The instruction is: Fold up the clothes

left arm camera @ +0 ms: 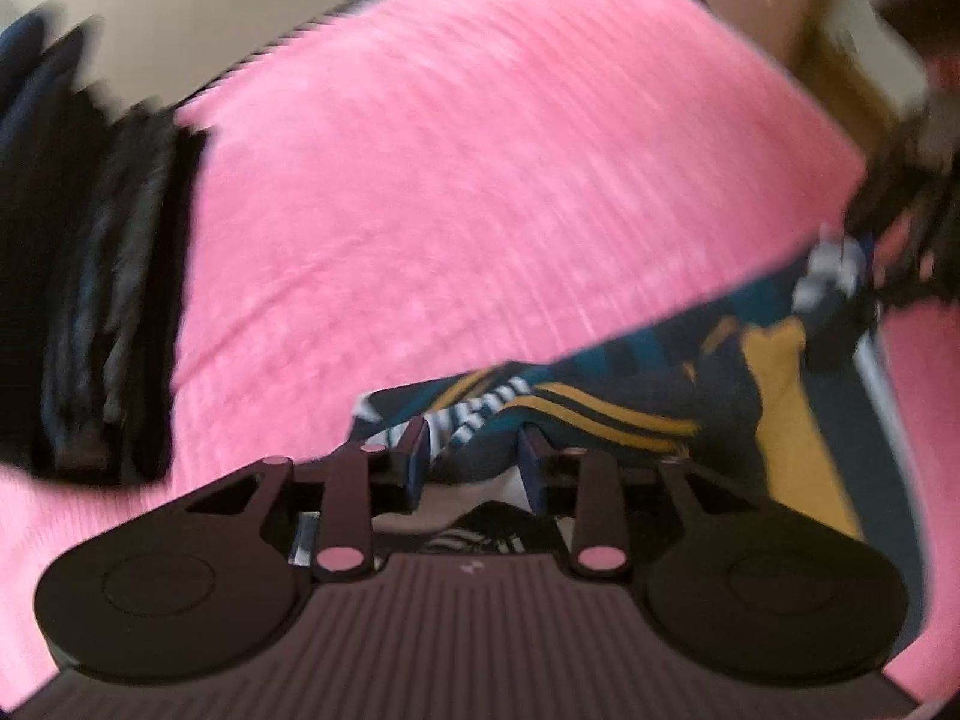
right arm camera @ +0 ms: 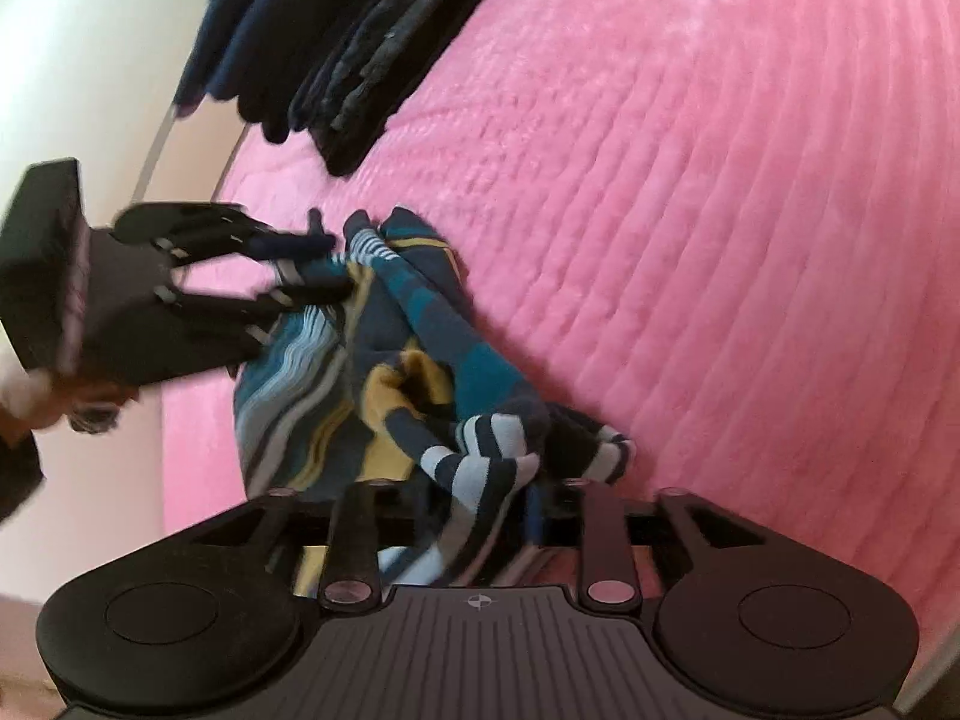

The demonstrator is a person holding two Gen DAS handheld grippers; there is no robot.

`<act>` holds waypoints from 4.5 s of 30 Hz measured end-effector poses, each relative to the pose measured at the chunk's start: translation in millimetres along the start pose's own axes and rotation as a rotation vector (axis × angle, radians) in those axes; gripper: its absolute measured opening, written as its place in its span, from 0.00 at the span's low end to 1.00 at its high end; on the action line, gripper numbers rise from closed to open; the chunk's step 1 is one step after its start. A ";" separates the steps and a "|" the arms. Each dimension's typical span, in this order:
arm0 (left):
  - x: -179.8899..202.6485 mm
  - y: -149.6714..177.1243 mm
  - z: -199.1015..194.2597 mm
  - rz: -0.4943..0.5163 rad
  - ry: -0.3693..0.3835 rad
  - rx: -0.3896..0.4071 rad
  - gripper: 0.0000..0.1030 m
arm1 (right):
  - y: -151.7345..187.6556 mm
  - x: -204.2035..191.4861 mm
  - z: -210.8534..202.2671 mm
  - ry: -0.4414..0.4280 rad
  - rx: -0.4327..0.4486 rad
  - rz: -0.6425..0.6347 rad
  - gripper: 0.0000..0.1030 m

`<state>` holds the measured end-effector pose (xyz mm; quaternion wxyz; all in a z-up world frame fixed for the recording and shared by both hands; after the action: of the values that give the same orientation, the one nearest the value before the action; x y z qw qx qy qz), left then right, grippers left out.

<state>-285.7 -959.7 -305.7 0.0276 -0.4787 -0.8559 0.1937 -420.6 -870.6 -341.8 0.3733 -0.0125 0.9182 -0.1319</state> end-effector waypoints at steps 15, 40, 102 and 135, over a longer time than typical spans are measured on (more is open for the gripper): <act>-24.5 146.4 -22.2 -0.866 -0.207 -0.019 0.27 | -25.3 -24.5 17.5 0.057 -0.052 -0.310 0.65; 82.4 209.8 -65.5 -0.922 -0.327 0.233 0.30 | 65.7 -62.0 11.6 0.115 0.087 -0.625 0.65; 282.7 203.4 -61.6 -0.504 -0.857 0.142 0.63 | 212.6 -104.2 86.9 0.171 0.197 -2.241 0.37; 237.3 121.5 18.5 0.114 -0.780 0.040 0.42 | 179.1 -4.5 3.0 0.401 0.143 -2.134 0.85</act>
<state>-320.0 -711.6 -399.1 -0.3012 -0.4153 -0.7703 0.3787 -401.7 -698.0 -385.8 -0.0905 -0.7601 0.4687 -0.4409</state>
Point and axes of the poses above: each gripper's, at about its wrist camera, not at the fingertips, and z roughly the way its jaws point, x to its right, y to its underside, the point moved 5 cm from there along z, roughly the way its jaws point, and after that the axes turned 4 degrees about -z, right-handed, at the moved point
